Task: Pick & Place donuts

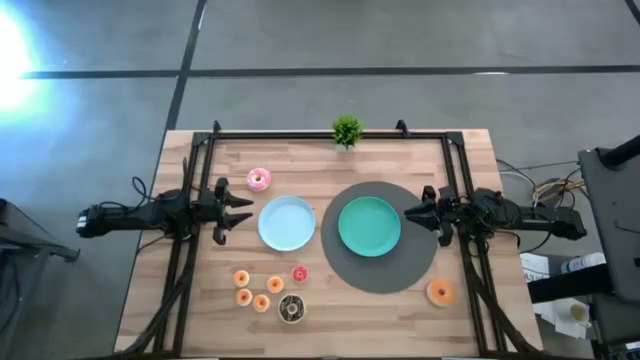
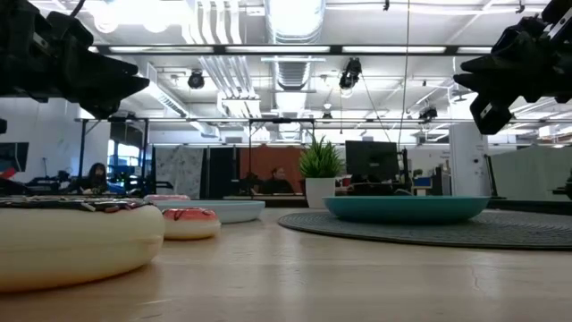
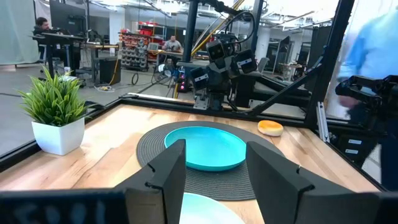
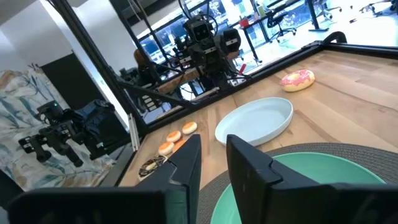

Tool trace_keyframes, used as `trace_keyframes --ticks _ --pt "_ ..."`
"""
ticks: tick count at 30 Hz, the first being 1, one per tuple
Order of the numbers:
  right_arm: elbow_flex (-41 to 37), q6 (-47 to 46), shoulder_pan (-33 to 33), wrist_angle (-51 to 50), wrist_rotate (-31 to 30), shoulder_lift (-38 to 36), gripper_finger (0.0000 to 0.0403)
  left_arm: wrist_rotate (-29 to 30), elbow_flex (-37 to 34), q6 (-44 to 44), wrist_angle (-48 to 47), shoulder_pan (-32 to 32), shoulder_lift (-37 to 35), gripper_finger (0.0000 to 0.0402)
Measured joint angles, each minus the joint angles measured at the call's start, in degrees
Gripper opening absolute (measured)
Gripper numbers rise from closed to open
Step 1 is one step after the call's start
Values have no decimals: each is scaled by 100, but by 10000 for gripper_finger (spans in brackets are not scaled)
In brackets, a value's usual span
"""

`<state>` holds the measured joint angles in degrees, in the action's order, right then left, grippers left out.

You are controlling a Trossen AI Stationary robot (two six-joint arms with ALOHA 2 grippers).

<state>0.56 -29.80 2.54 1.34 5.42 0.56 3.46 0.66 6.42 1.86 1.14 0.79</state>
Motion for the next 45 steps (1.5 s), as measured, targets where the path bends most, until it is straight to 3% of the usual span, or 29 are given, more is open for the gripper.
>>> trace_keyframes --ticks 15,18,24,29,37,40,45 --pt "-2 0 -1 13 -14 1 76 -2 -1 0 1 -1 1 142" --pt "-1 -115 1 208 -483 1 71 0 -1 0 1 -1 -1 142" --pt "-2 -1604 0 564 -897 -2 68 -1 0 2 0 0 0 142" --pt "-2 -3832 0 629 -1566 -2 70 -2 -1 0 -1 -1 0 142" --pt "-2 -4404 1 853 -2544 -3 71 -1 1 0 -5 -1 1 142" --pt "-2 -4726 -4 914 -2337 29 75 -2 1 0 -12 0 1 142" --pt "80 -5092 -219 1282 -975 553 80 -2 1 0 -20 -1 1 142"
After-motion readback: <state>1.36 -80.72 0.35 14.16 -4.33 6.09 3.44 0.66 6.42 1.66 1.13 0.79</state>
